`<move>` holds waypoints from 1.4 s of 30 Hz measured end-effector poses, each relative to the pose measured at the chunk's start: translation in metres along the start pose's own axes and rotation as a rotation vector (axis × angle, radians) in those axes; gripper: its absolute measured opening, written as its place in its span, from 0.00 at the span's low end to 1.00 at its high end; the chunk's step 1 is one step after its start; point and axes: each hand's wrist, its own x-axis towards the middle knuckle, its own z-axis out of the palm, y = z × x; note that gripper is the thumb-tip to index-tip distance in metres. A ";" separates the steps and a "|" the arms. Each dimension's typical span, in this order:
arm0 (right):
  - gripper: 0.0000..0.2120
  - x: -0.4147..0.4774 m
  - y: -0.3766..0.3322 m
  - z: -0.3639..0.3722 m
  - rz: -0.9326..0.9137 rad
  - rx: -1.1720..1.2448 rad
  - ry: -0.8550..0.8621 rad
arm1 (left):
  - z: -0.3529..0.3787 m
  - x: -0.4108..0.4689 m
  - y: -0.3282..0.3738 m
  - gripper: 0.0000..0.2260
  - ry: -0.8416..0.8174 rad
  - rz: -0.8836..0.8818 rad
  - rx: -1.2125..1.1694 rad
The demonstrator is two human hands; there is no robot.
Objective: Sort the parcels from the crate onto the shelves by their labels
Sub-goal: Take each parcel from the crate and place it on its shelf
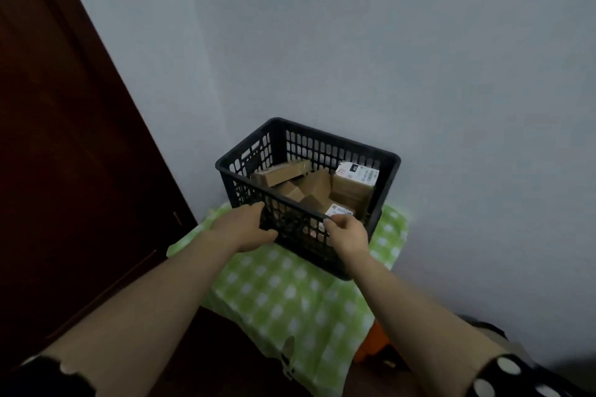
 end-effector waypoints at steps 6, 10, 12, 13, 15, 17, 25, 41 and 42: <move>0.14 0.062 -0.034 0.047 0.025 0.009 0.090 | -0.032 0.089 -0.046 0.20 -0.028 0.064 -0.009; 0.14 0.100 -0.036 0.049 0.079 -0.001 0.127 | -0.036 0.143 -0.055 0.22 -0.068 0.076 0.002; 0.15 0.123 -0.034 0.048 0.096 -0.026 0.130 | -0.036 0.170 -0.056 0.24 -0.066 0.087 0.009; 0.15 0.135 -0.032 0.048 0.113 -0.037 0.125 | -0.036 0.183 -0.056 0.24 -0.061 0.086 0.000; 0.17 0.160 -0.029 0.049 0.154 -0.036 0.112 | -0.035 0.204 -0.059 0.24 -0.049 0.075 -0.032; 0.18 0.184 -0.025 0.054 0.190 -0.042 0.101 | -0.032 0.227 -0.064 0.22 -0.046 0.054 -0.028; 0.20 0.257 -0.009 0.091 0.410 -0.041 -0.009 | -0.019 0.307 -0.072 0.25 -0.146 0.094 -0.012; 0.34 0.312 -0.014 0.124 0.588 -0.252 0.129 | -0.016 0.372 -0.105 0.22 -0.267 0.122 -0.156; 0.36 0.306 -0.023 0.123 0.565 -0.344 0.135 | -0.020 0.367 -0.104 0.21 -0.269 0.100 -0.220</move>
